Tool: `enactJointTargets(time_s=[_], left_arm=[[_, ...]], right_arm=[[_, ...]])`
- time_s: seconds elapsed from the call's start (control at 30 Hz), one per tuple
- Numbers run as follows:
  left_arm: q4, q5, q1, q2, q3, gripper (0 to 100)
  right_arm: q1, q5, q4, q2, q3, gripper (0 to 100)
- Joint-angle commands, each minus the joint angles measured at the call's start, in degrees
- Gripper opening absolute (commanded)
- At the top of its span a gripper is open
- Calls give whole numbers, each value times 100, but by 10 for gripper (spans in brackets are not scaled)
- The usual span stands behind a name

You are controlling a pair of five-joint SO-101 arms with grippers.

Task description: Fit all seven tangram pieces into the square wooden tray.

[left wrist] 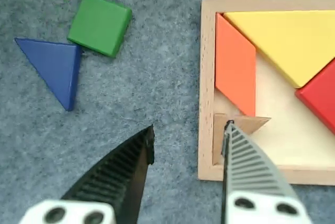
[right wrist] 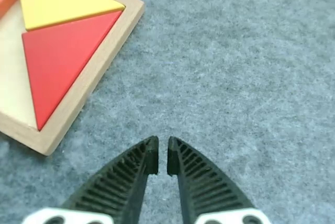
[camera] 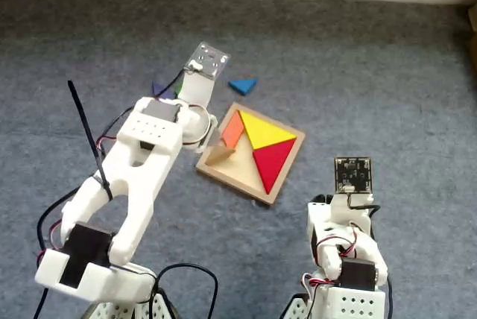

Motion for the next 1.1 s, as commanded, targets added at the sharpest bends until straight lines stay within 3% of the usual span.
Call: enactJointTargets(time_s=[0.0, 0.67, 0.93, 1.07], left_arm=[[-220, 35, -31, -268, 66, 216], [-484, -466, 505, -268, 760, 216], [-519, -413, -84, -664, 514, 147], [-818, -413, -57, -576, 620, 144]], right_arm=[[75, -9, -110, -48, 813, 44], [75, -9, -110, -48, 813, 44], [75, -9, -110, -48, 813, 44], [75, -9, -110, -48, 813, 44]])
